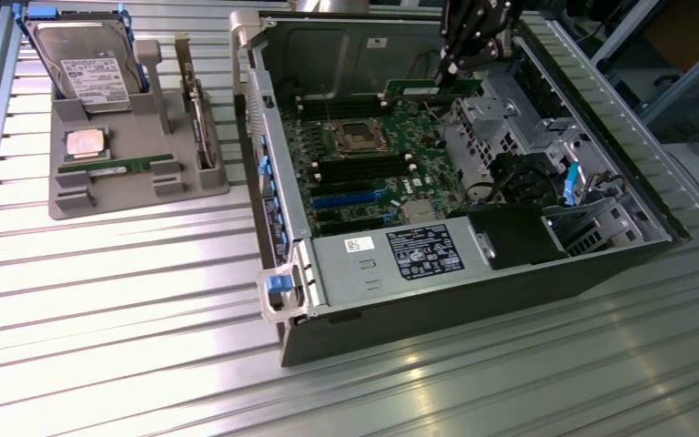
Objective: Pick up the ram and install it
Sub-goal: 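Insert the ram into the slot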
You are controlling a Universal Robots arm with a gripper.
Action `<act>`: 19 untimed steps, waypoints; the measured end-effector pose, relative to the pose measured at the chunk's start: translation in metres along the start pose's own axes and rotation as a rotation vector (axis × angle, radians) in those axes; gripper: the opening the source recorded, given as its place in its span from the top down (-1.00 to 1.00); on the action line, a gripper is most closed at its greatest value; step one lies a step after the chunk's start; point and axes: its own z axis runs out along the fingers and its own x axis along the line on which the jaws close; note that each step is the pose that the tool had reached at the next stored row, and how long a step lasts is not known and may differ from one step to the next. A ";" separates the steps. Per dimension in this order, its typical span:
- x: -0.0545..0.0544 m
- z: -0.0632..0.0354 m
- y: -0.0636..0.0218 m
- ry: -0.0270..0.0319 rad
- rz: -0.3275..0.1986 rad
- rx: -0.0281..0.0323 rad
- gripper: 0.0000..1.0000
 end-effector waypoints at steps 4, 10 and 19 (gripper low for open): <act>0.000 0.0022 -0.0002 0.0000 0.000 0.0000 0.76; 0.001 0.0070 -0.0006 0.0000 0.000 0.0000 0.76; 0.001 0.0127 -0.0011 0.0000 0.000 0.0000 0.76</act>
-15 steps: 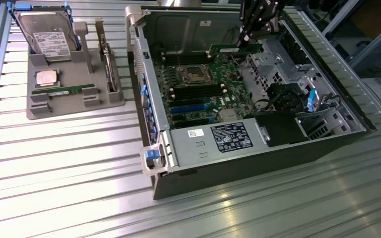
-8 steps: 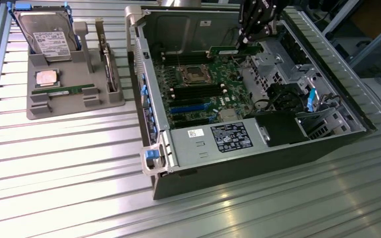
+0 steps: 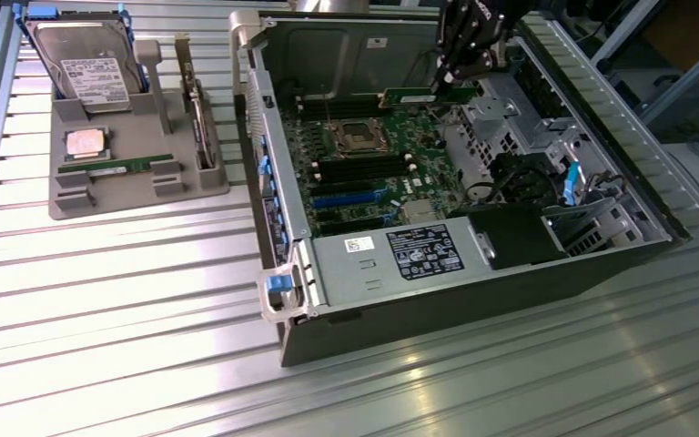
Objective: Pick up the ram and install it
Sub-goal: 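Insert the ram into the slot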
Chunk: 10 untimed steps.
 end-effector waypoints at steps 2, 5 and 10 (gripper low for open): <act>0.000 0.0022 -0.0002 0.0000 0.000 0.0000 0.76; 0.000 0.0037 -0.0003 0.0000 0.000 0.0000 0.76; 0.001 0.0072 -0.0006 0.0000 0.000 0.0000 0.76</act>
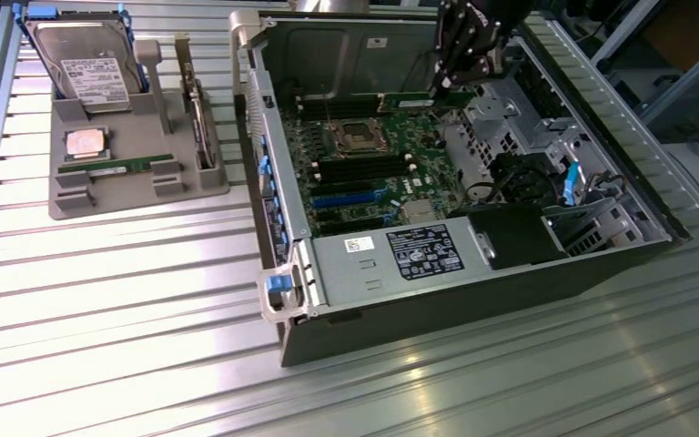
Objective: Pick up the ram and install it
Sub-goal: 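Insert the ram into the slot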
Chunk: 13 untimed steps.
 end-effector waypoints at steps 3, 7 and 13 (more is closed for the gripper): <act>0.000 0.0015 -0.0001 0.0000 0.000 0.0000 0.76; 0.000 0.0044 -0.0004 0.0000 0.000 0.0000 0.76; 0.001 0.0104 -0.0009 -0.0001 0.000 0.0000 0.76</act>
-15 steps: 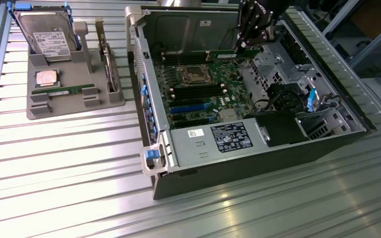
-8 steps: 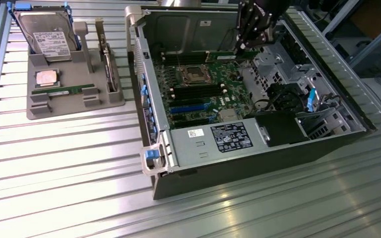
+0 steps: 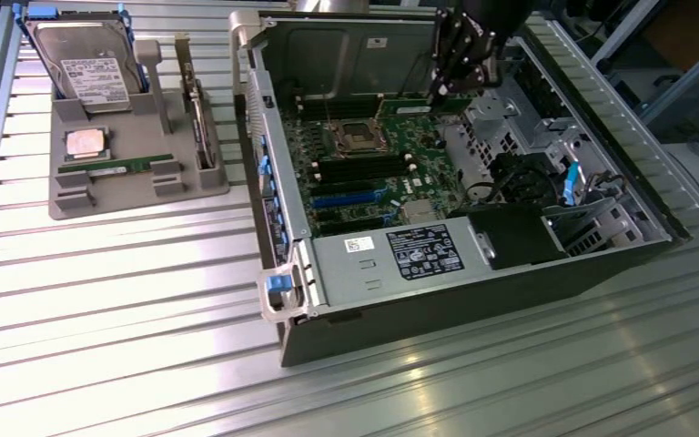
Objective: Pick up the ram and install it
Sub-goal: 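Insert the ram into the slot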
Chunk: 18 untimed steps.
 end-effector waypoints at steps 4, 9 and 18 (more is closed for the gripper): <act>0.000 0.0034 -0.0003 0.0000 0.000 0.0000 0.76; 0.001 0.0076 -0.0006 0.0000 0.000 0.0000 0.76; 0.002 0.0160 -0.0014 0.0000 0.000 0.0000 0.76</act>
